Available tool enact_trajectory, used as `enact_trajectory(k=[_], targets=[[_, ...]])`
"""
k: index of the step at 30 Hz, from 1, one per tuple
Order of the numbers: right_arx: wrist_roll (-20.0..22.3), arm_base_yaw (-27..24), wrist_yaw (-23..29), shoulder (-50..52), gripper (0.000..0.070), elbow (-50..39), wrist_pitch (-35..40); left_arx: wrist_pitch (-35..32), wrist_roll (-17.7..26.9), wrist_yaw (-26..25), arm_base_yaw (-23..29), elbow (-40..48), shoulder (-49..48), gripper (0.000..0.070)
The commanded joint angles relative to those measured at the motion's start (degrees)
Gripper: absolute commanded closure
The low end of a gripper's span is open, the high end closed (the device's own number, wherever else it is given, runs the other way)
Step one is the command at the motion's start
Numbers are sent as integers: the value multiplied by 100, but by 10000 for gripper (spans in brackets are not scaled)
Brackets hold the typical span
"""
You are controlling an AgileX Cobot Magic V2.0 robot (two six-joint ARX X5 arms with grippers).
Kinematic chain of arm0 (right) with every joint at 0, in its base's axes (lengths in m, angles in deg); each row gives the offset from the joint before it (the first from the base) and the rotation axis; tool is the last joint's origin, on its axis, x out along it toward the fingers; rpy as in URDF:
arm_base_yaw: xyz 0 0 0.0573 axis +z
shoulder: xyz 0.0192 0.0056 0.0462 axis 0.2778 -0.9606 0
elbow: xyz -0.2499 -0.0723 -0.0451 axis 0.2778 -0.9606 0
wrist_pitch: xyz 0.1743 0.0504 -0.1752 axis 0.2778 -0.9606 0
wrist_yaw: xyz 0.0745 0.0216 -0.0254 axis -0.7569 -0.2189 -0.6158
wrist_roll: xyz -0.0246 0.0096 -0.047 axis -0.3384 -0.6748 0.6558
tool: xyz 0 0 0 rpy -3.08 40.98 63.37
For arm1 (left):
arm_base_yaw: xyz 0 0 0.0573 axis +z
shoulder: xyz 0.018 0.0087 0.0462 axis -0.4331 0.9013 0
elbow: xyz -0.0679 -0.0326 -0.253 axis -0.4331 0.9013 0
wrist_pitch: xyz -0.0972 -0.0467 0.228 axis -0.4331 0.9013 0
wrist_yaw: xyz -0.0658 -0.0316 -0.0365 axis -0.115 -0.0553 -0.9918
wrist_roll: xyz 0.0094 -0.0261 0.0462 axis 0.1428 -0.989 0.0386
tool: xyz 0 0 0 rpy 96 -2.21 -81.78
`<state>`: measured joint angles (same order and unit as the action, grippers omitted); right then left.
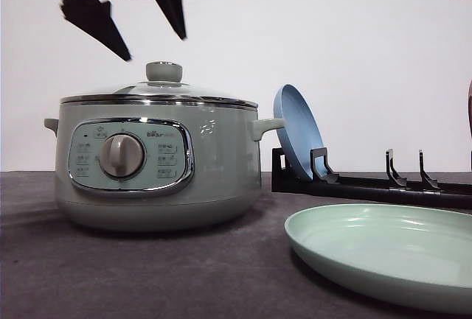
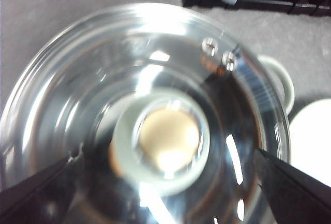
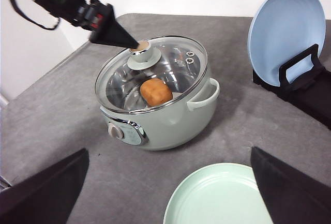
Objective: Transfer potato from steamer to green plate
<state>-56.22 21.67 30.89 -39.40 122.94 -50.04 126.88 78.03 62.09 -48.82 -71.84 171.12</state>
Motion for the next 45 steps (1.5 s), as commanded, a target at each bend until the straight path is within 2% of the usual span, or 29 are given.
enact_trajectory(k=[1,7,16,31,35,38,41,44,45], targets=[[70,31,28,-26,65,101,48,-119,111,28,-60,-173,163,36],[68,31,26,-26,65,101,45,-209,113,48,-133,-173,303,75],[68,31,29,-26,65,101,49,-167,225,231,-140,-173,418,75],[66,31,149,-26,65,101,50,-87,417,229,-250,-173,519,82],[66,31,149,-26,65,101,51,-56,417,229,-250,-173,553,195],[66,31,151,-26,65,101,50,-52,415,231,-254,-173,553,201],[66,31,151,-26,65,101,49,-50,417,231,-254,-173,553,270],[66,31,151,-26,65,101,49,-57,429,238,-254,-173,553,299],[66,31,151,-26,65,101,49,-58,430,252,-254,-173,553,346]])
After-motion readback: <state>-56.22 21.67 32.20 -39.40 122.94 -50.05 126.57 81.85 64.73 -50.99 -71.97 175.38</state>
